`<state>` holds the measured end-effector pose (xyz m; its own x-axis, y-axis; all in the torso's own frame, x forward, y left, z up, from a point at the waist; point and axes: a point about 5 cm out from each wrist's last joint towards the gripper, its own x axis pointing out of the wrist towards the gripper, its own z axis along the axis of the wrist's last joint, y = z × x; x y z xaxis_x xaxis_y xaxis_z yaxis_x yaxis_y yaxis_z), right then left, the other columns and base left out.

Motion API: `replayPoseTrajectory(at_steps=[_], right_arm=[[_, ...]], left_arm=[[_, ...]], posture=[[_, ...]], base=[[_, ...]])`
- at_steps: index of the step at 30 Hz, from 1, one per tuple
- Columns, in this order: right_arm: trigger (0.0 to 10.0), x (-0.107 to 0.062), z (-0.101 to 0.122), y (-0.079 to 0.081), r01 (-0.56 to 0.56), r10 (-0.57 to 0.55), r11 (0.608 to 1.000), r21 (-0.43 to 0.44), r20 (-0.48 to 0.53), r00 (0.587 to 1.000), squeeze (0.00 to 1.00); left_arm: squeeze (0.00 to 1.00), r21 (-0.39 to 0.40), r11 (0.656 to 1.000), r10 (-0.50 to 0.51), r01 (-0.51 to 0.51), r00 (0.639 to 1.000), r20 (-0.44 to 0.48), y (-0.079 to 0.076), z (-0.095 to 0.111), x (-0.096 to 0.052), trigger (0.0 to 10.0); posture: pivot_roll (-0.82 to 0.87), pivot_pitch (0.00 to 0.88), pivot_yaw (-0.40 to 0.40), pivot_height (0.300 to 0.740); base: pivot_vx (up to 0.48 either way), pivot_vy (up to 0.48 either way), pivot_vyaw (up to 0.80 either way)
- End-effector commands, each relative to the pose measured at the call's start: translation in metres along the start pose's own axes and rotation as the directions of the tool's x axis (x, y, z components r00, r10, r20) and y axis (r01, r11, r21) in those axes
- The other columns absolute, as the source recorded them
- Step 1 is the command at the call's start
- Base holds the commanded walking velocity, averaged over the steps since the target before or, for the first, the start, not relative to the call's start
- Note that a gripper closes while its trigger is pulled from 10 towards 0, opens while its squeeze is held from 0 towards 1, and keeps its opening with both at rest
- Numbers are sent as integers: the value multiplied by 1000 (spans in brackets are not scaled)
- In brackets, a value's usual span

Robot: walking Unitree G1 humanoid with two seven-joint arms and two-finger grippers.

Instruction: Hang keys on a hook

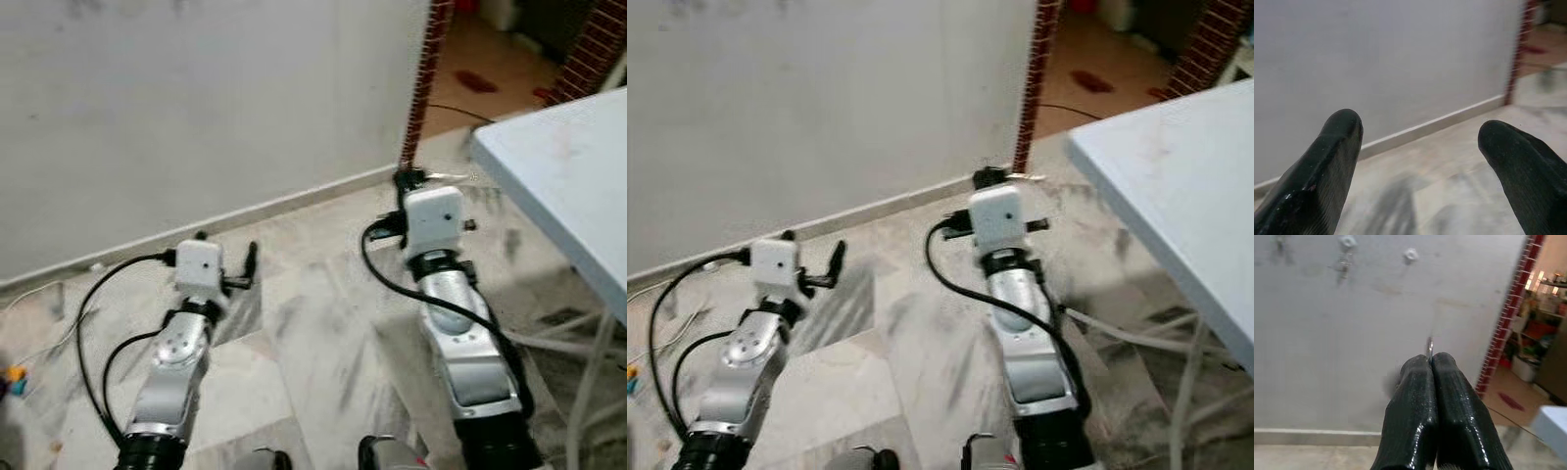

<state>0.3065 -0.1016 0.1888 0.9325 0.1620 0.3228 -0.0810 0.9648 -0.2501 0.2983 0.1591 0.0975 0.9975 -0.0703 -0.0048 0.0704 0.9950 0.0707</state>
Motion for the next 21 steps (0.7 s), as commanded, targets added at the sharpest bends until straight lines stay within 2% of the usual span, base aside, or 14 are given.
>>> replayPoseTrajectory(at_steps=[1, 17, 21], right_arm=[[10000, 1, 2, -2, -4, 4, 1000, 2, 12, 1000, 0], [10000, 2, -1, 1, -23, 23, 1000, 0, 3, 1000, 0], [10000, 2, -1, 1, -23, 23, 1000, 4, 3, 1000, 0]], left_arm=[[0, 19, 1000, 18, -18, 1000, -8, 3, -4, -2, 10000], [0, 27, 998, 54, -53, 998, -21, 8, -11, 0, 10000], [0, 63, 995, 78, -78, 997, -3, 10, -9, 2, 10000]], posture=[[-51, 180, 78, 740], [-53, 176, 64, 740], [-55, 178, 62, 740]], base=[[0, 0, 0], [0, 0, 0], [0, 0, 0]])
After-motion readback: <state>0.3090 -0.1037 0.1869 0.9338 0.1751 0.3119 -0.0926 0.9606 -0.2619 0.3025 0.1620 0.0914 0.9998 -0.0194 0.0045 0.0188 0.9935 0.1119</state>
